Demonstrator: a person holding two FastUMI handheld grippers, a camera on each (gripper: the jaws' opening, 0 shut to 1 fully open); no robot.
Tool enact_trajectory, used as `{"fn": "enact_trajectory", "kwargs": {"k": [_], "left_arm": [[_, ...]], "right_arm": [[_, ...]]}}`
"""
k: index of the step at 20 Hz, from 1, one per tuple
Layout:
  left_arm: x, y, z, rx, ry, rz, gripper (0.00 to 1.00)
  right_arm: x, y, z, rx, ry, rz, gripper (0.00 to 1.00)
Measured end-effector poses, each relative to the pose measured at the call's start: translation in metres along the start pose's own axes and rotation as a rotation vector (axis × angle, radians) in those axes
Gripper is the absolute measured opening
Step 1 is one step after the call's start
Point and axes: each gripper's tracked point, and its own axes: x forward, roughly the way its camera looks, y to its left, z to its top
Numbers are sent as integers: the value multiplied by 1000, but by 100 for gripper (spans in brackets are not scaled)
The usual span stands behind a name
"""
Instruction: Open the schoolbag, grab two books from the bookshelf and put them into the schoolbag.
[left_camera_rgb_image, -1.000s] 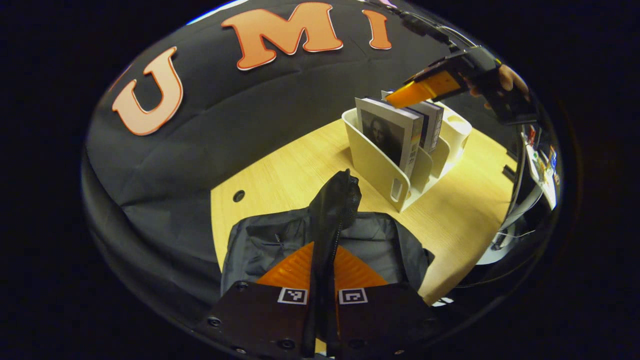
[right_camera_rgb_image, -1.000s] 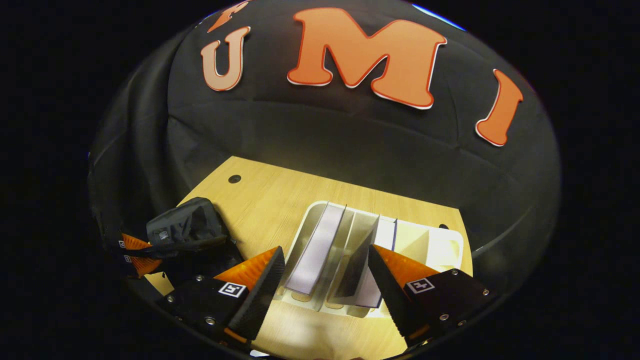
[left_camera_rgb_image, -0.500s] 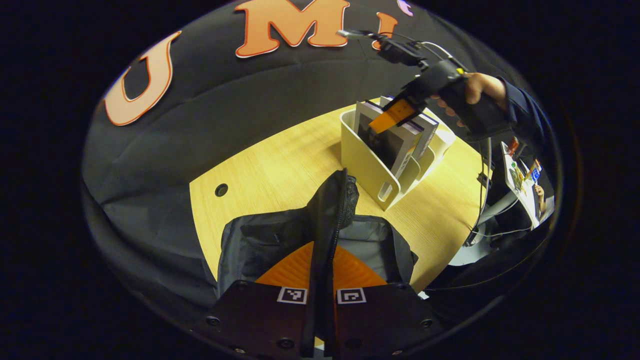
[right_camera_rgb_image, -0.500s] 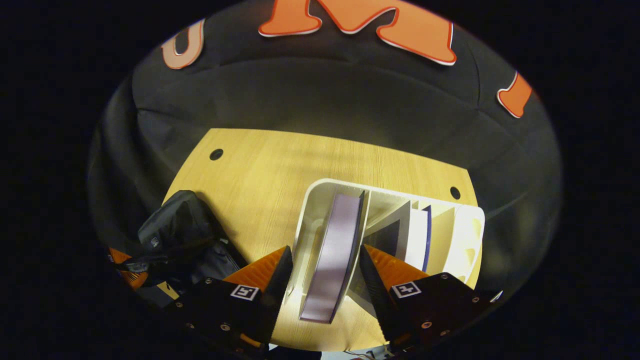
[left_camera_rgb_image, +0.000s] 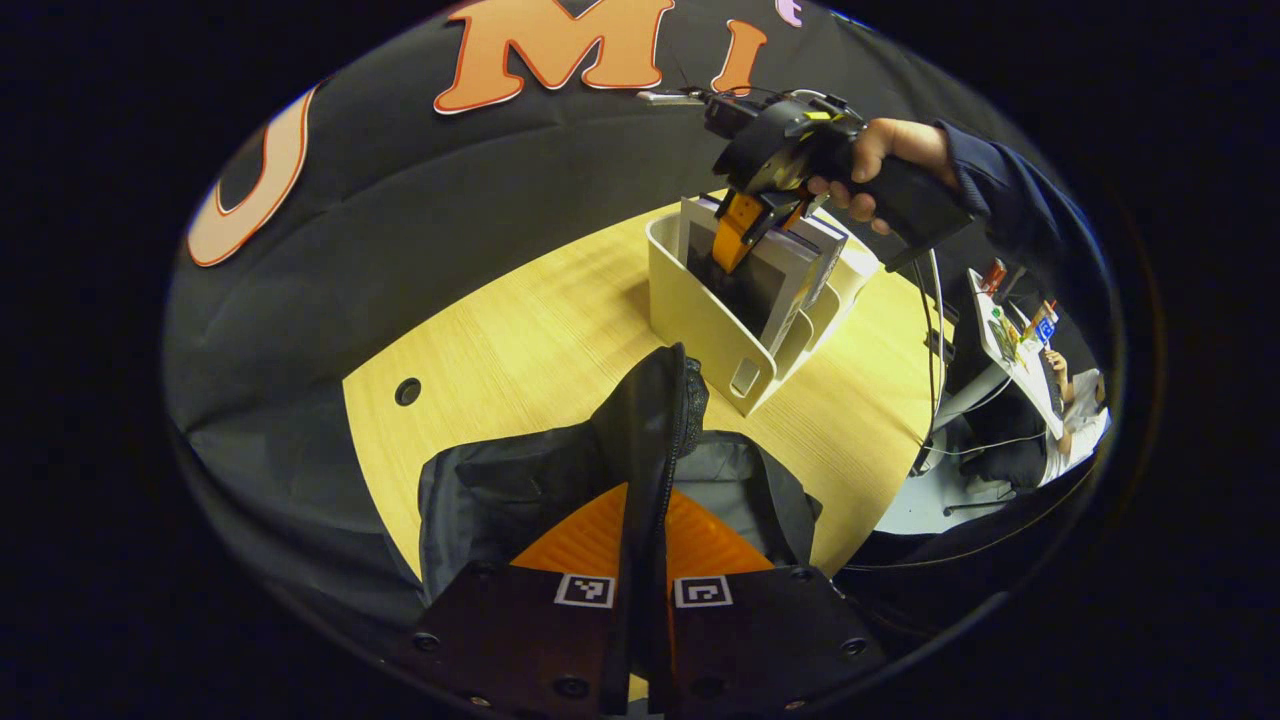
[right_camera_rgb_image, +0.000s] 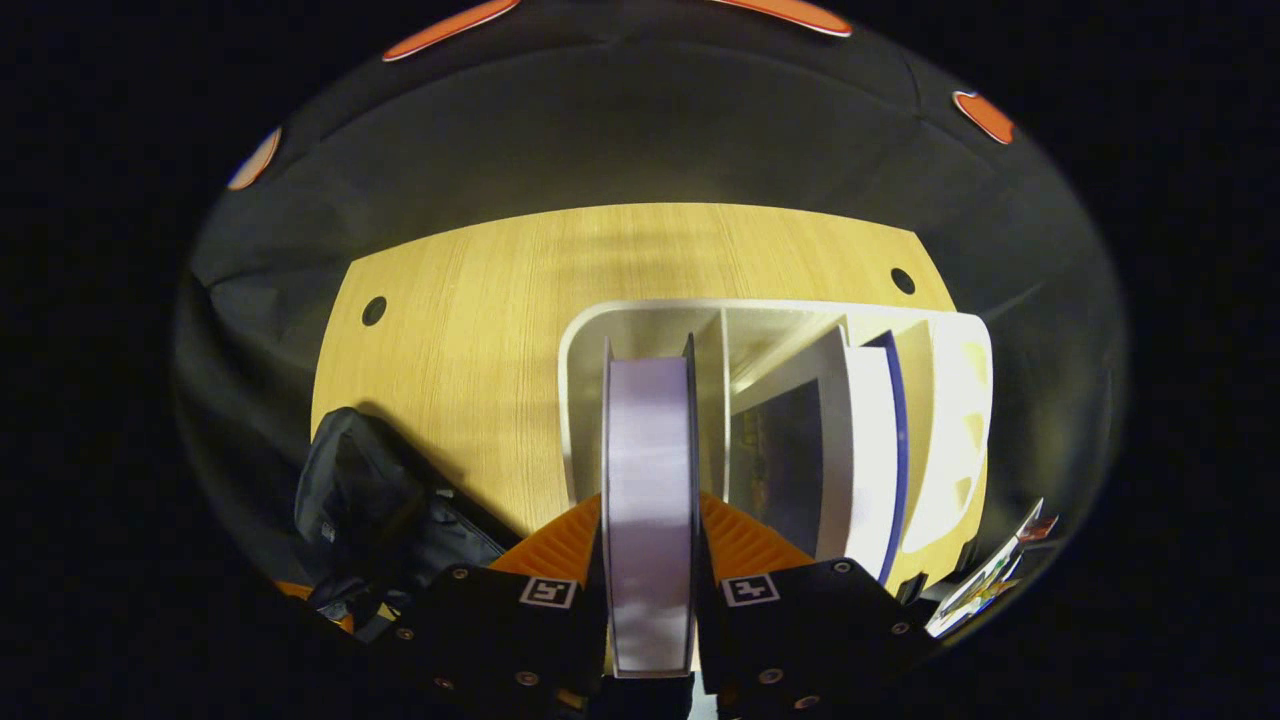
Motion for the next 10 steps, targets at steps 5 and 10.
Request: {"fn": "enact_trajectory", "kwargs": {"k": [5, 10], "left_arm": [[7, -4, 7, -5, -2, -30, 8], [9, -5, 12, -2, -5, -7, 8]], "right_arm": [[-43, -16, -17, 62, -65, 66, 37], [-98, -39, -29, 119, -157, 143, 37]]}}
